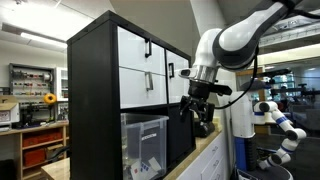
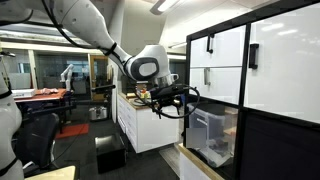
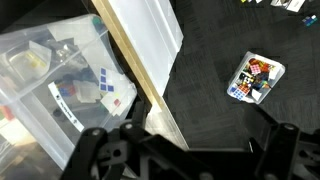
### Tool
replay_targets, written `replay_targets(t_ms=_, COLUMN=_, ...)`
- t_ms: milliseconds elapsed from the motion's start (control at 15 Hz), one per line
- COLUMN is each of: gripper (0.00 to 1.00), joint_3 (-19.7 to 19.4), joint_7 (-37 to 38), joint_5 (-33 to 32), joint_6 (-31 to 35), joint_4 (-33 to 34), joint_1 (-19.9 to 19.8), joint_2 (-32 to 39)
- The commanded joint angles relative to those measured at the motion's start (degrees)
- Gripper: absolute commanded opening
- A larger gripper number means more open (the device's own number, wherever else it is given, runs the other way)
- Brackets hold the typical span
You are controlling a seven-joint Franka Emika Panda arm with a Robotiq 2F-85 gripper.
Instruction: Slide out the storage container
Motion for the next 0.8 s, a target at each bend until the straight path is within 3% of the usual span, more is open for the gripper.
replay_targets(t_ms=0, gripper=1.00, joint_3=0.14, joint_7=-7.53, joint_5=3.40, joint_6=4.77, joint_4=1.40, joint_1=-0.95, joint_2=2.23)
replay_targets(t_ms=467, gripper=1.00, joint_3=1.47, joint_7=-8.66, joint_5=2.48, joint_6=14.87, joint_4=3.86, joint_1=-2.09, joint_2=7.52)
replay_targets(t_ms=733, gripper=1.00, joint_3=0.62, joint_7=-9.58, joint_5=2.19, joint_6=18.23, joint_4=7.04, joint_1=-0.58, joint_2=11.29)
